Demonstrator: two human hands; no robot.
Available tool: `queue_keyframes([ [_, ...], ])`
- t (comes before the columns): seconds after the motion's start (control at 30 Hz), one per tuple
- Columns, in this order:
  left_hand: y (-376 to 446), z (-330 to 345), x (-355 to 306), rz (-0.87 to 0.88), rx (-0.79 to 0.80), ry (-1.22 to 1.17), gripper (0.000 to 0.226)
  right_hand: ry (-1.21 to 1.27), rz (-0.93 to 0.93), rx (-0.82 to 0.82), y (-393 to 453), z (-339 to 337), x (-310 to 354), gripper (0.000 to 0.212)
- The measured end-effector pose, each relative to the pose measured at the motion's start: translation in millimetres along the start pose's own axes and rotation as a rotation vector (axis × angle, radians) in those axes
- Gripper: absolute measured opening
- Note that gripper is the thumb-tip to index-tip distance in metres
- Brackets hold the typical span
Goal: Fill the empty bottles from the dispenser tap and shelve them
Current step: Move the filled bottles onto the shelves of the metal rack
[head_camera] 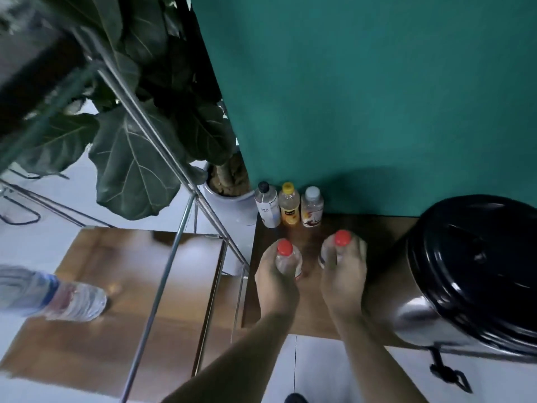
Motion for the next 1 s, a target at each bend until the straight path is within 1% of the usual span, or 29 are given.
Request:
queue_keyframes([
  [0.1,-46.6,-26.7,-3.0,0.001,0.075,-0.041,0.01,-0.071,-0.073,0.05,-49.4,-26.1,19.4,0.017],
  [0.2,-86.6,-55.6,-11.3,0.063,0.125,-0.049,0.005,-0.071,-0.027,0.085,-95.9,-43.6,49.6,0.02],
  [0.23,-100.6,-66.1,-14.7,0.073,0.152,-0.04,0.008,-0.081,-0.033,0.094,-111.3,-49.2,61.0,0.02],
  [0.27,-114.1,-77.8,-18.1,0.093,0.186,-0.066,0.012,-0.09,-0.04,0.106,-127.8,-54.5,70.1,0.024],
  [0.33,-138.0,-102.0,-19.9,0.136,0.242,-0.027,0.018,-0.096,-0.034,0.108,-158.4,-67.5,92.4,0.039],
  [0.37,-149.0,-115.3,-19.4,0.189,0.249,0.032,0.012,-0.101,-0.021,0.118,-174.9,-73.2,105.9,0.043],
  [0.4,-161.1,-129.0,-22.7,0.24,0.271,0.055,0.008,-0.095,-0.007,0.127,-191.2,-78.2,117.4,0.043],
  [0.47,-186.4,-157.9,-22.8,0.256,0.318,0.014,0.004,-0.098,0.01,0.131,-222.7,-88.3,139.3,0.04],
  [0.53,-208.3,-183.8,-19.1,0.271,0.384,0.006,0.015,-0.112,-0.01,0.117,-253.9,-96.7,160.8,0.041],
  [0.67,-255.6,-249.2,-27.4,0.39,0.468,-0.001,0.02,-0.151,-0.061,0.074,-316.5,-103.6,195.2,0.038],
  [0.73,-267.8,-280.9,-25.4,0.398,0.497,-0.033,0.021,-0.174,-0.063,0.076,-341.3,-101.4,215.0,0.037],
  [0.8,-268.7,-309.5,-14.0,0.385,0.515,-0.044,0.012,-0.185,-0.095,0.089,-361.9,-92.8,233.3,0.034],
  [0.83,-267.0,-324.6,-11.5,0.404,0.495,-0.036,0.008,-0.182,-0.116,0.099,-368.5,-86.0,241.8,0.032],
  [0.93,-258.2,-368.8,-6.8,0.456,0.443,-0.001,0.009,-0.156,-0.15,0.145,-383.2,-59.0,268.8,0.03],
  [1.0,-250.2,-397.0,-6.3,0.447,0.414,0.008,0.01,-0.12,-0.191,0.168,-388.9,-38.3,285.4,0.029],
])
Point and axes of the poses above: each hand's wrist, its own y-axis towards the middle knuckle, its own z-axis out of the palm, x = y × z, the point moved 3 cm from there along y, towards the middle knuckle, and after that the axes turned 4 degrees about -z, right-handed, at the moved point
